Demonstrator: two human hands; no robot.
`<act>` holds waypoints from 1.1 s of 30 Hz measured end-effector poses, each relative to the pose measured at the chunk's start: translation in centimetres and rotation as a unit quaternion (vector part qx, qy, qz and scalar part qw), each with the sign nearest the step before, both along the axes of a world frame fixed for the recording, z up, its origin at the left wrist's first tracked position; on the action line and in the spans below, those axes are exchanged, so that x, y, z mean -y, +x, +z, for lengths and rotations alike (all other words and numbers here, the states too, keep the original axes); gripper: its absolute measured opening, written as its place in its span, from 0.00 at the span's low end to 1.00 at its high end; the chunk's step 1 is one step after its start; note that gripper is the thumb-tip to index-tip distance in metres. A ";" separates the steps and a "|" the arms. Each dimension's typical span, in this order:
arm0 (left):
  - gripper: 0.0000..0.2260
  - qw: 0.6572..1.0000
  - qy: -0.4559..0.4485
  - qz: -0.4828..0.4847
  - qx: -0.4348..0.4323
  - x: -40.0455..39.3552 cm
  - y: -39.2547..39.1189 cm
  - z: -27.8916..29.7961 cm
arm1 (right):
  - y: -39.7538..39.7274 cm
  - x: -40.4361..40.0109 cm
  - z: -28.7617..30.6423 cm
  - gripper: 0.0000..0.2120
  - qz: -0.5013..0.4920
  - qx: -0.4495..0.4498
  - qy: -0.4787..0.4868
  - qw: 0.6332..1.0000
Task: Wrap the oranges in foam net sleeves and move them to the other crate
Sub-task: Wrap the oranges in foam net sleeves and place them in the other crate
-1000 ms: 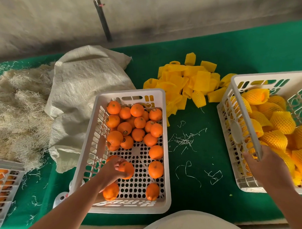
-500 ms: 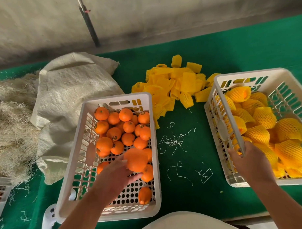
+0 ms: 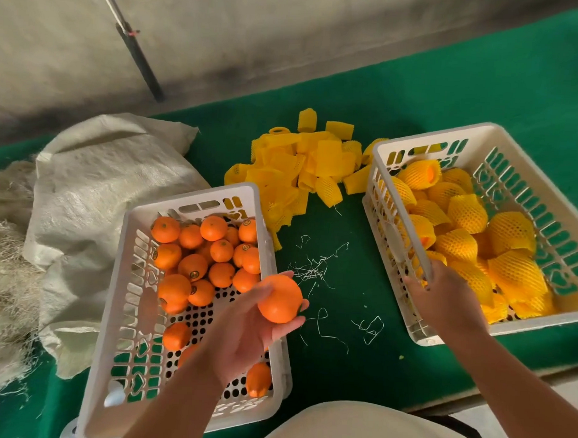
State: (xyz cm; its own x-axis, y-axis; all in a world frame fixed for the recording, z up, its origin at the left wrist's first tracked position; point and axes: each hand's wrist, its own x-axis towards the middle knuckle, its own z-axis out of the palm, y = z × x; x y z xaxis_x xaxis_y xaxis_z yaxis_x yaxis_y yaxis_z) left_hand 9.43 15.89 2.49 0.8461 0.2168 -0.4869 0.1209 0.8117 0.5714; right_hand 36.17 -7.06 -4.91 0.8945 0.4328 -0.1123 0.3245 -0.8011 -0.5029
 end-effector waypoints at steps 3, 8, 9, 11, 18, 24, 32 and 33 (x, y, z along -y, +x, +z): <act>0.32 0.996 -0.062 0.059 -0.036 0.8 1.3 0.1 | -0.1 0.0 0.2 0.14 -0.002 0.001 0.000 1.000; 0.34 0.990 -0.080 0.063 -0.100 1.6 3.2 -0.4 | -0.1 0.0 0.5 0.15 0.002 -0.001 -0.004 1.000; 0.34 0.989 -0.086 0.064 -0.105 1.7 3.5 -0.5 | -0.1 0.0 0.6 0.16 0.001 -0.005 -0.006 1.000; 0.32 0.988 -0.070 0.069 -0.122 1.8 4.0 -0.6 | -0.1 -0.1 0.7 0.16 0.002 -0.011 -0.014 1.000; 0.23 0.860 0.462 -0.043 -0.213 1.8 6.0 -2.0 | -0.1 -0.1 0.8 0.17 0.005 -0.017 -0.005 1.000; 0.32 0.569 0.783 -0.194 -0.159 0.0 6.5 -5.0 | 0.0 -0.3 0.4 0.20 0.001 -0.030 -0.002 1.000; 0.32 0.438 0.848 -0.245 -0.172 0.0 6.7 -7.4 | -0.4 -0.9 1.9 0.33 0.049 0.088 0.046 0.994; 0.32 0.435 0.847 -0.249 -0.175 -0.1 6.8 -7.4 | -0.5 -1.5 2.2 0.31 0.071 0.109 0.060 0.990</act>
State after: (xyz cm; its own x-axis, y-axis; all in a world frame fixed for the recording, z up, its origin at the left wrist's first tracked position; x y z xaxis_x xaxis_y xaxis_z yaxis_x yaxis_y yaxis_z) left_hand 16.23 15.96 -4.88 0.9320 0.3474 -0.1034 0.3608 -0.9165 0.1731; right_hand 35.70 -5.53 -2.70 0.8209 0.5546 0.1360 0.5409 -0.6787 -0.4969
